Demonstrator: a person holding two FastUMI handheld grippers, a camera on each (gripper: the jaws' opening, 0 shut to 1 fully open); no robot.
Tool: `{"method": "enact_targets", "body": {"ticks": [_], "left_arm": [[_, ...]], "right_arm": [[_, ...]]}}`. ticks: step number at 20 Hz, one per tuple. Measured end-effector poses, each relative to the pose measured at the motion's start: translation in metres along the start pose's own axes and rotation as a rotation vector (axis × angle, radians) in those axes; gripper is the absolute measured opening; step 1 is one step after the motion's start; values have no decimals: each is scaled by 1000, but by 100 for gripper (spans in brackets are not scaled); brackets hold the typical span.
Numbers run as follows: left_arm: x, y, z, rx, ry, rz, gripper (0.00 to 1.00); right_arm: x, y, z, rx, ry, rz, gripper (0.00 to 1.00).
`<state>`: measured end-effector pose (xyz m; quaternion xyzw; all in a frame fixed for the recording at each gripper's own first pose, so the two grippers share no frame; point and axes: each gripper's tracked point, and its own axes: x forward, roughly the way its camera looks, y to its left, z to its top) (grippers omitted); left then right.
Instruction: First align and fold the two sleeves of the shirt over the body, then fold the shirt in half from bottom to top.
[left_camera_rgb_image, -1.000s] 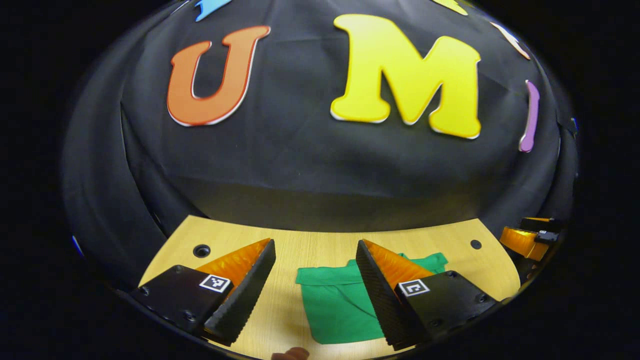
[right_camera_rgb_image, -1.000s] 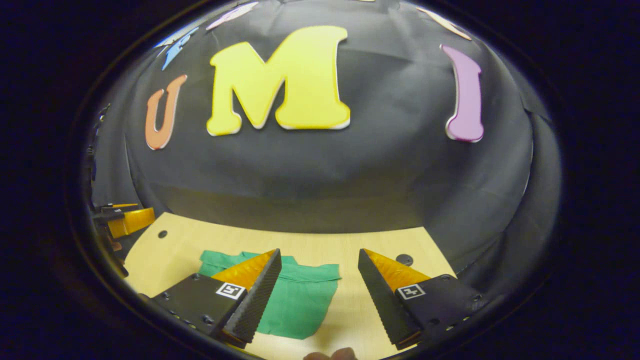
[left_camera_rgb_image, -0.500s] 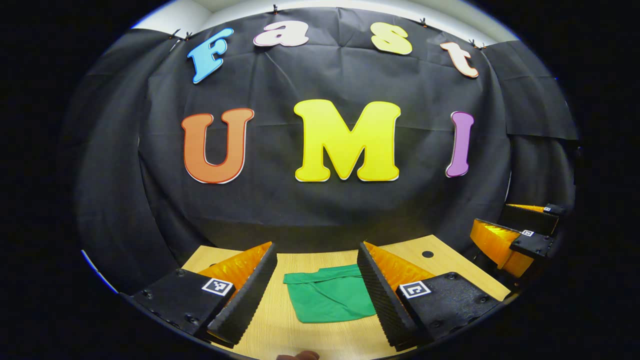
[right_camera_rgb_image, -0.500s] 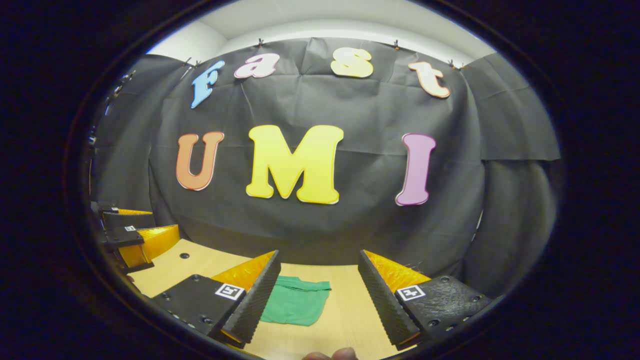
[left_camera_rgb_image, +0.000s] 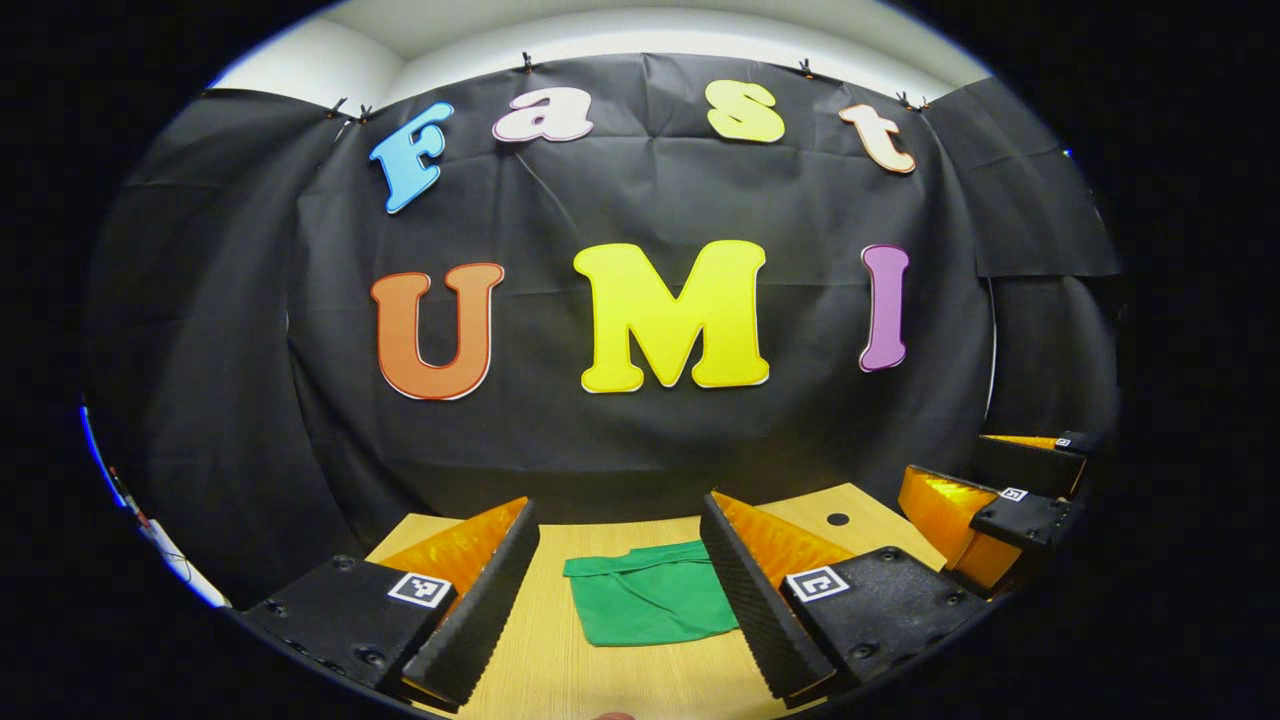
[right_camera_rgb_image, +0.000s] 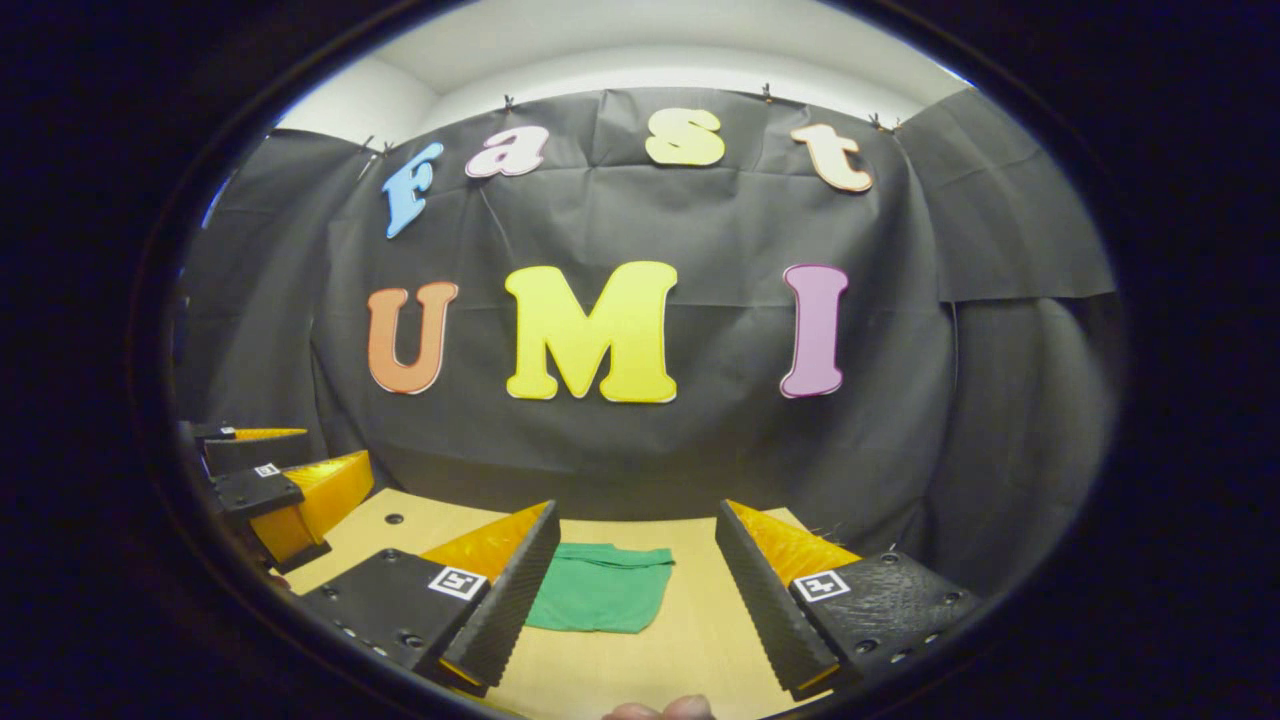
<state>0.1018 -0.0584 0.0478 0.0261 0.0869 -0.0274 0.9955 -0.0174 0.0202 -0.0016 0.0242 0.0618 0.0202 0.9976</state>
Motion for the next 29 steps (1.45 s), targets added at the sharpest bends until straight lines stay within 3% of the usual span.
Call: {"method": "enact_targets", "body": {"ticks": [7, 11, 12, 13, 14, 17, 18, 19, 27, 28, 29], "left_arm": [[-8, -44, 6, -27, -2, 61, 100], [-13, -65, 7, -12, 8, 80, 100], [-13, -65, 7, -4, 10, 86, 93], [-15, -66, 8, 1, 4, 90, 92], [-15, -66, 11, 3, -4, 96, 100], [-18, -57, 8, -7, -7, 121, 100], [-19, -54, 7, -10, -4, 135, 92], [-21, -48, 6, -11, -6, 149, 100], [-30, -2, 5, 3, -11, 216, 100], [-32, 3, 5, -2, -12, 222, 92], [-33, 8, 5, -6, -12, 226, 100]], "right_arm": [[4, -64, 13, 2, -44, 25, 95], [9, -79, 20, 39, -59, 44, 92], [10, -82, 20, 38, -56, 46, 94], [10, -82, 21, 46, -57, 52, 94], [11, -81, 23, 52, -59, 60, 92], [13, -70, 25, 22, -66, 89, 92], [12, -66, 26, 12, -75, 100, 94], [11, -60, 29, 3, -83, 110, 94], [14, -19, 33, -38, -99, 162, 92], [15, -13, 33, -44, -102, 164, 94], [16, -8, 33, -48, -101, 168, 94]]}}
